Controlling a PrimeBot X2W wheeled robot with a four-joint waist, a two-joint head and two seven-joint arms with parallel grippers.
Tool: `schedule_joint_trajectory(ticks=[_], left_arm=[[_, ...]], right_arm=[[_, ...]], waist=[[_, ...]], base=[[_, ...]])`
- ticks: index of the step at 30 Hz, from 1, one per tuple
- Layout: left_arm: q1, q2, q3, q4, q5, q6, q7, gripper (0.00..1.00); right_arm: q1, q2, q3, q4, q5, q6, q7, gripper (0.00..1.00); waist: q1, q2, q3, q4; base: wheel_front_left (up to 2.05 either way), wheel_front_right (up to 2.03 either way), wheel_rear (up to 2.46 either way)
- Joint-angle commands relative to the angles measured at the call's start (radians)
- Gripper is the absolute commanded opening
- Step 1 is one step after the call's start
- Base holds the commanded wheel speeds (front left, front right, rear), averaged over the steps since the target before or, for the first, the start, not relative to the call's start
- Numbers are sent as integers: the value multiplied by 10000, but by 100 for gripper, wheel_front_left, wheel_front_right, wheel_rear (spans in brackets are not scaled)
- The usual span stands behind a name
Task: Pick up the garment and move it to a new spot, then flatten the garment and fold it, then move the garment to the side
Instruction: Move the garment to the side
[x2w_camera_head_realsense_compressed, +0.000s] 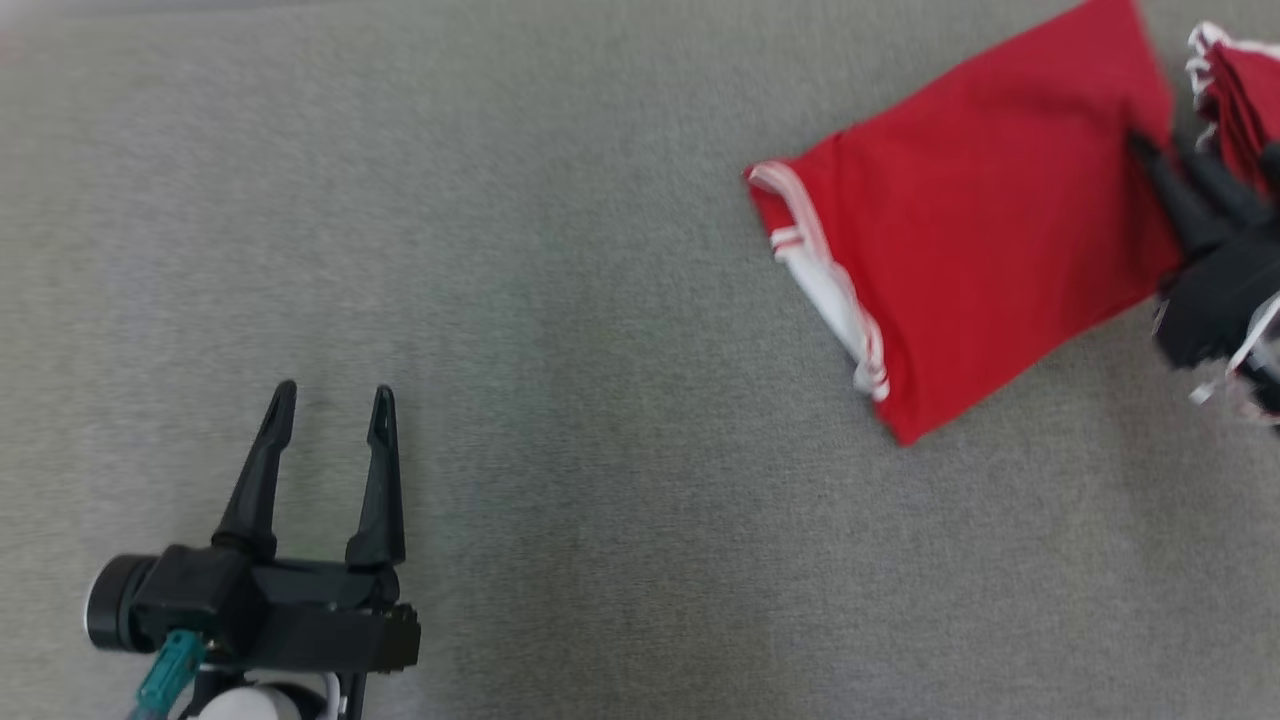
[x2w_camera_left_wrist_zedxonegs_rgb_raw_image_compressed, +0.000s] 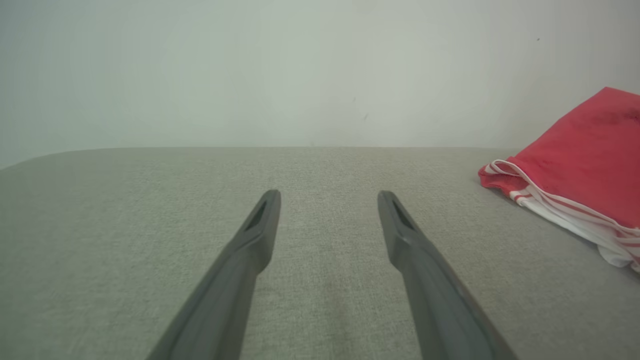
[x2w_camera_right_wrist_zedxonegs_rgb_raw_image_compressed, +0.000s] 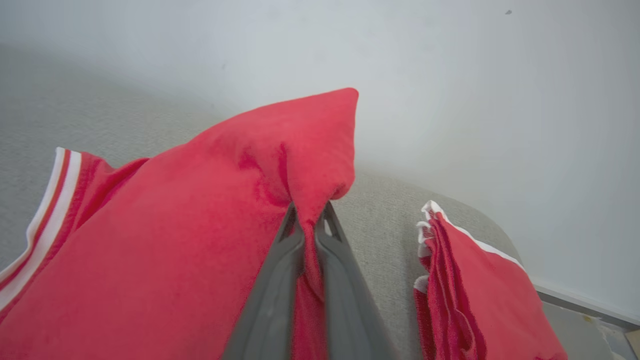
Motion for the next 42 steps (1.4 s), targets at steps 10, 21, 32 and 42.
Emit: schedule_joint_trajectory(ticks=[10,21,32,42], left_arm=[[-989,36,-366,-302,284,-221,0,100],[-1089,180,-461,-665,525,-268,2,100],[-1262,269,-525,-595,642,-273,6,100],[-848,243,-299,-455,433,-89,7,100]], right_arm=[[-1268,-2358,-247,-1051,971,-34,673,0],[-2325,-3916,-190,-527,1706,-34,1409,0],[-3187,-3616,210,2110,831,-34,444,100],[-3625,-2413,-8,3311,625,-34,-1060,100]], waist=[[-2,-3,2007,-1354],[-2,-3,2545,-1514],[-2,-3,2848,-1222],[-2,-3,2019,-1133]], base=[[0,0,0],[0,0,0],[0,0,0],[0,0,0]])
